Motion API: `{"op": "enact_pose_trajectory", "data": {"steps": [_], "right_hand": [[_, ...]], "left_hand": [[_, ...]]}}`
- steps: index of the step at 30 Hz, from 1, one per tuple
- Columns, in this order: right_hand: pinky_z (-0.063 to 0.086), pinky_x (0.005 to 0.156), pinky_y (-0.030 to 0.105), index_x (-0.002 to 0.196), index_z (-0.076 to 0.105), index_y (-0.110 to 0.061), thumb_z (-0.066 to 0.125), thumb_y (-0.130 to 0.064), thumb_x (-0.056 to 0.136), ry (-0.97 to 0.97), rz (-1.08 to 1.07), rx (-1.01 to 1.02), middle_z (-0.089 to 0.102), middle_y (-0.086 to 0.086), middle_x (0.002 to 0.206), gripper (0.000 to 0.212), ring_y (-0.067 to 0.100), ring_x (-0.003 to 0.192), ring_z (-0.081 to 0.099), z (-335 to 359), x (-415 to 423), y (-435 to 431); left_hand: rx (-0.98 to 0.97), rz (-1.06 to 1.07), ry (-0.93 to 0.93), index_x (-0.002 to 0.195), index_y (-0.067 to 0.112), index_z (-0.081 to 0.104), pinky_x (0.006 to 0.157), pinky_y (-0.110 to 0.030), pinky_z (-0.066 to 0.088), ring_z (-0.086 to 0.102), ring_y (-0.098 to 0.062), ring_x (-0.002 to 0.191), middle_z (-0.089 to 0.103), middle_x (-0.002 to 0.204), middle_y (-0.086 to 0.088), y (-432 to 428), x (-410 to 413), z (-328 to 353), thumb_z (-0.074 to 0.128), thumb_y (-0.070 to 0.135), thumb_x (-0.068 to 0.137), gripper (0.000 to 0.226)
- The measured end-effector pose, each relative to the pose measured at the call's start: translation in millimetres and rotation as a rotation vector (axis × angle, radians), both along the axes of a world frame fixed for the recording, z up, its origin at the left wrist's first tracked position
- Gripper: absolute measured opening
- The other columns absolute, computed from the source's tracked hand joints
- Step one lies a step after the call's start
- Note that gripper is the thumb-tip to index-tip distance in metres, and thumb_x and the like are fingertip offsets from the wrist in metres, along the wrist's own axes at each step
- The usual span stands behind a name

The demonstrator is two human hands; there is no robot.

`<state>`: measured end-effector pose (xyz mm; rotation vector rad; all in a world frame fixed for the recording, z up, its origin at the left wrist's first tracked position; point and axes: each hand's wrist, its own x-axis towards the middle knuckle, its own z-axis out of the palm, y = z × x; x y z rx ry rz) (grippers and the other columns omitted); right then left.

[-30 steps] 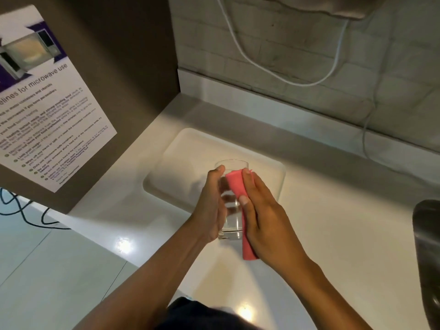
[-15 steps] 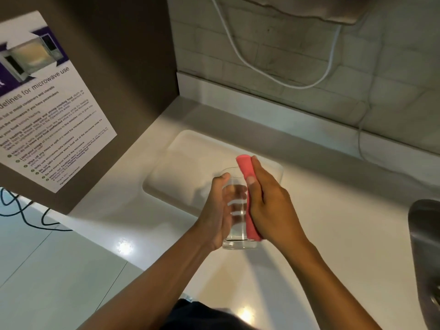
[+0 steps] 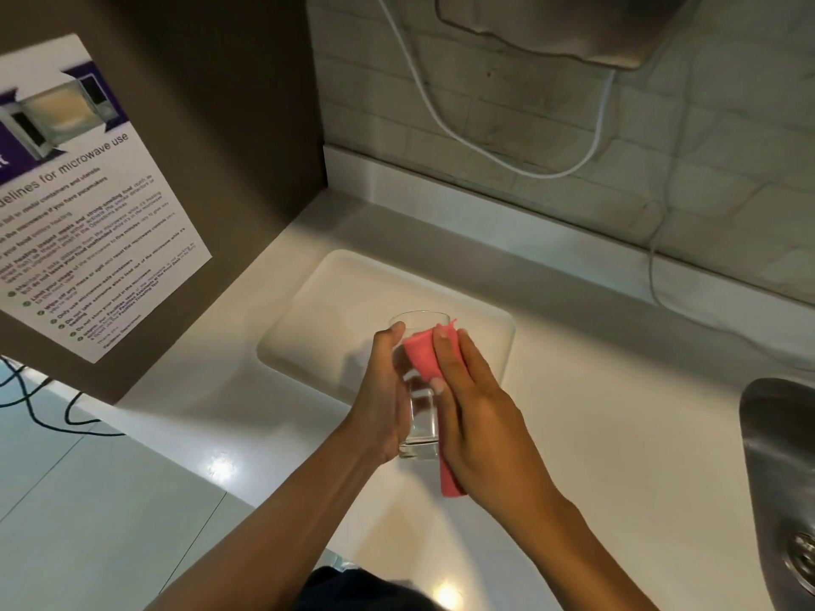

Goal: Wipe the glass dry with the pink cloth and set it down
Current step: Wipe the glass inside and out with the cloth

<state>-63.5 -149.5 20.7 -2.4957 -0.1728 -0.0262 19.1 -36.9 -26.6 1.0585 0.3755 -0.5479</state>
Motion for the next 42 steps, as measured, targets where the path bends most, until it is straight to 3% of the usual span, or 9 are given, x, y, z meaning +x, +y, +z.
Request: {"op": "enact_pose_trajectory", "data": {"steps": [3, 8, 14, 18, 21, 25, 30, 35, 42], "right_hand": [[0.053, 0.093, 0.034, 0.151, -0.011, -0.051, 0.024, -0.049, 0.103, 0.016, -0.035, -0.047, 0.007, -0.012, 0.164, 0.060, 0.026, 0.111, 0.066, -9, -17, 7], [0.047, 0.100, 0.029, 0.157, 0.010, -0.038, 0.014, -0.065, 0.092, 0.056, -0.122, 0.081, 0.039, -0.008, 0.154, 0.070, 0.017, 0.118, 0.060, -2, 0, 4], [0.045, 0.096, 0.021, 0.148, -0.011, -0.051, 0.000, -0.073, 0.085, 0.092, -0.037, -0.028, 0.002, -0.028, 0.155, 0.067, 0.015, 0.114, 0.062, 1, -19, 6], [0.043, 0.104, 0.031, 0.155, 0.000, -0.042, -0.008, -0.082, 0.077, 0.072, -0.119, 0.031, 0.014, -0.012, 0.163, 0.088, 0.023, 0.127, 0.056, 4, -4, 9], [0.042, 0.095, 0.018, 0.151, -0.009, -0.051, 0.008, -0.069, 0.093, 0.036, 0.004, -0.057, 0.000, -0.015, 0.164, 0.063, 0.022, 0.116, 0.063, -3, -13, 12], [0.028, 0.105, 0.020, 0.148, -0.001, -0.054, 0.021, -0.058, 0.097, 0.049, -0.070, 0.030, 0.004, -0.024, 0.157, 0.055, 0.020, 0.138, 0.044, -7, -4, 3], [0.012, 0.100, 0.002, 0.154, 0.012, -0.046, 0.026, -0.054, 0.101, -0.006, 0.010, -0.060, 0.006, -0.016, 0.164, 0.055, 0.016, 0.135, 0.048, -5, -3, 11], [0.008, 0.103, 0.002, 0.153, 0.021, -0.043, 0.029, -0.054, 0.100, -0.002, -0.113, 0.061, 0.016, -0.018, 0.161, 0.055, 0.013, 0.143, 0.034, 0, 9, 6], [0.031, 0.100, 0.004, 0.152, 0.021, -0.047, 0.041, -0.042, 0.104, -0.049, -0.009, -0.013, 0.013, -0.020, 0.162, 0.052, 0.013, 0.124, 0.057, -6, -21, 10]], "left_hand": [[-0.003, 0.081, 0.063, 0.113, 0.007, 0.078, 0.104, -0.054, 0.055, 0.073, -0.038, 0.107, 0.075, 0.126, -0.029, 8, 3, -3, 0.050, 0.068, 0.095, 0.070], [-0.016, 0.019, 0.076, 0.111, 0.010, 0.082, 0.094, -0.050, 0.060, 0.070, -0.034, 0.101, 0.081, 0.108, -0.023, 1, 1, -4, 0.047, 0.067, 0.096, 0.069], [-0.059, 0.031, 0.088, 0.104, 0.004, 0.078, 0.100, -0.055, 0.058, 0.072, -0.037, 0.102, 0.075, 0.121, -0.033, 3, 2, -2, 0.054, 0.065, 0.093, 0.067], [-0.079, 0.007, 0.087, 0.116, 0.011, 0.083, 0.080, -0.044, 0.066, 0.076, -0.029, 0.094, 0.081, 0.109, -0.021, 2, -2, -11, 0.050, 0.068, 0.093, 0.070], [-0.124, 0.052, 0.049, 0.093, 0.014, 0.088, 0.063, -0.038, 0.067, 0.080, -0.027, 0.081, 0.083, 0.099, -0.019, 10, 3, -13, 0.052, 0.066, 0.094, 0.063], [-0.109, 0.054, 0.070, 0.108, 0.013, 0.085, 0.101, -0.053, 0.060, 0.074, -0.035, 0.109, 0.079, 0.121, -0.024, 8, -4, -14, 0.048, 0.068, 0.095, 0.068], [-0.151, 0.064, 0.016, 0.103, 0.010, 0.082, 0.071, -0.041, 0.067, 0.080, -0.028, 0.084, 0.082, 0.099, -0.017, 16, 5, -10, 0.054, 0.070, 0.088, 0.068], [-0.132, 0.054, 0.042, 0.121, 0.010, 0.080, 0.097, -0.053, 0.060, 0.074, -0.035, 0.106, 0.078, 0.123, -0.025, 11, 4, -6, 0.052, 0.069, 0.088, 0.073], [-0.135, 0.119, 0.005, 0.083, 0.015, 0.084, 0.061, -0.036, 0.065, 0.079, -0.021, 0.067, 0.082, 0.080, -0.004, 22, 19, -12, 0.055, 0.071, 0.090, 0.063]]}}
